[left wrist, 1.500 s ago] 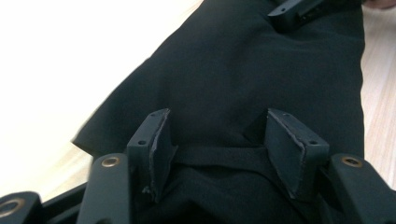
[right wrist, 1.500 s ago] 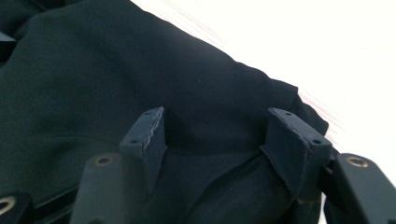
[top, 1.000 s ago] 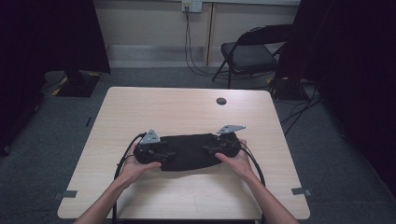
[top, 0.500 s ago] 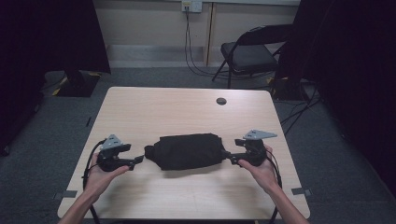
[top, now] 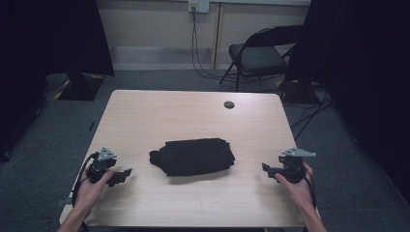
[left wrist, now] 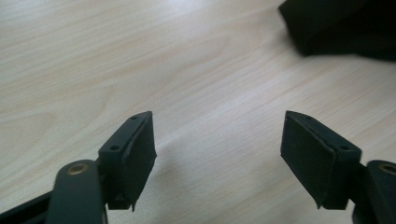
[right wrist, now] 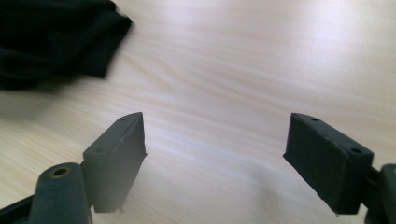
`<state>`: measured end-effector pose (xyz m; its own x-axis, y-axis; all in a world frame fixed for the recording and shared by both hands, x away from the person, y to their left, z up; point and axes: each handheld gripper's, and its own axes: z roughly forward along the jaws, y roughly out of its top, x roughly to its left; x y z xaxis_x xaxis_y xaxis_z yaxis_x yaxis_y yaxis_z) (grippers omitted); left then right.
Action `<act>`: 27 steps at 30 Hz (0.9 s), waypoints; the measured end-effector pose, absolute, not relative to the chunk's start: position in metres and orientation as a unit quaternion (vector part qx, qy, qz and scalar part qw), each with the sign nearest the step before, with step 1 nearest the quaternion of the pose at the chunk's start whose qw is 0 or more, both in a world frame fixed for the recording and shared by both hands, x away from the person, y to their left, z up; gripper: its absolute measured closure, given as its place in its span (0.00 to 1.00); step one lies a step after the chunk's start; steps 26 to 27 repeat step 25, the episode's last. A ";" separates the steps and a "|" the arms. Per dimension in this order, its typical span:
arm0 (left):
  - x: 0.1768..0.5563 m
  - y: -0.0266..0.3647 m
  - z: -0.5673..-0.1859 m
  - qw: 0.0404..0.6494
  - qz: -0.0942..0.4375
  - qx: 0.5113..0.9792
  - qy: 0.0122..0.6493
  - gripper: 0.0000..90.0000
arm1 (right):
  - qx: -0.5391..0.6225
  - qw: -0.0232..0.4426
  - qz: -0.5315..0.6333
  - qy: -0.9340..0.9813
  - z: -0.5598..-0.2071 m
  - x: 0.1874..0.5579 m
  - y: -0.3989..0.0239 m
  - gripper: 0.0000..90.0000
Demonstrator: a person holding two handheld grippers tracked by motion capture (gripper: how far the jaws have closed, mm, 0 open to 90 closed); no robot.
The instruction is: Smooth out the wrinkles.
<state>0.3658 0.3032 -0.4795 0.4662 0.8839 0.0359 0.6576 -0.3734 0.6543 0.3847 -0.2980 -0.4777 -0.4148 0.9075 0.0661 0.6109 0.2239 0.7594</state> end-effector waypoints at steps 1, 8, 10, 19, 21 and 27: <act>0.367 0.303 -0.482 0.287 0.199 0.804 0.482 0.28 | 0.508 0.202 0.363 0.755 -0.481 0.385 -0.300 0.21; 0.372 0.303 -0.493 0.299 0.191 0.796 0.489 0.19 | 0.524 0.182 0.341 0.759 -0.493 0.386 -0.293 0.22; 0.373 0.306 -0.496 0.307 0.188 0.794 0.489 0.14 | 0.520 0.190 0.329 0.765 -0.497 0.385 -0.289 0.17; 0.374 0.307 -0.504 0.326 0.207 0.775 0.499 0.00 | 0.511 0.227 0.335 0.759 -0.504 0.378 -0.282 0.15; 0.374 0.307 -0.504 0.327 0.208 0.774 0.501 0.00 | 0.512 0.228 0.334 0.758 -0.504 0.378 -0.282 0.15; 0.374 0.307 -0.504 0.326 0.210 0.773 0.502 0.00 | 0.514 0.229 0.333 0.756 -0.504 0.378 -0.281 0.15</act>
